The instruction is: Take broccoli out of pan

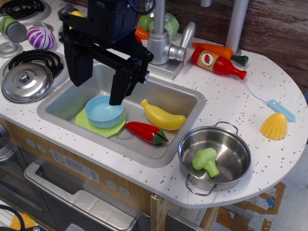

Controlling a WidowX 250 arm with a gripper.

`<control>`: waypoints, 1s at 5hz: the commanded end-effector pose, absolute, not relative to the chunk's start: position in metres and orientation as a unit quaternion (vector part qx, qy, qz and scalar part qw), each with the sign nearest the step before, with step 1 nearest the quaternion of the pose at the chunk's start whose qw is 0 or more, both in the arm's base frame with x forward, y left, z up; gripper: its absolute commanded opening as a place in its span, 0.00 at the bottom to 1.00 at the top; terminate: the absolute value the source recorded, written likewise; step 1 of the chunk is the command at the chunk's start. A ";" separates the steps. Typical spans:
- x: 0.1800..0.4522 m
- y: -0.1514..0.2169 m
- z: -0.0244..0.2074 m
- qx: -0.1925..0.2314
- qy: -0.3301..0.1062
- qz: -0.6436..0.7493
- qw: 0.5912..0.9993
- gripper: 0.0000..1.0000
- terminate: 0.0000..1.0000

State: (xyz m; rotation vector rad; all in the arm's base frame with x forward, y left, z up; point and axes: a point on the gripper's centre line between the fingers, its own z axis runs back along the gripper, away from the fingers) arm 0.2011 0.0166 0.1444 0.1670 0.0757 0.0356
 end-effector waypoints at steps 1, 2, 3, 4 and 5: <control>0.201 0.017 0.144 0.083 0.038 0.018 0.996 1.00 0.00; 0.221 -0.017 0.138 0.086 0.005 0.022 0.996 1.00 0.00; 0.234 -0.046 0.124 0.069 -0.021 0.038 0.997 1.00 0.00; 0.250 -0.073 0.106 0.055 -0.044 0.057 0.996 1.00 0.00; 0.263 -0.087 0.078 0.041 -0.066 0.059 0.995 1.00 0.00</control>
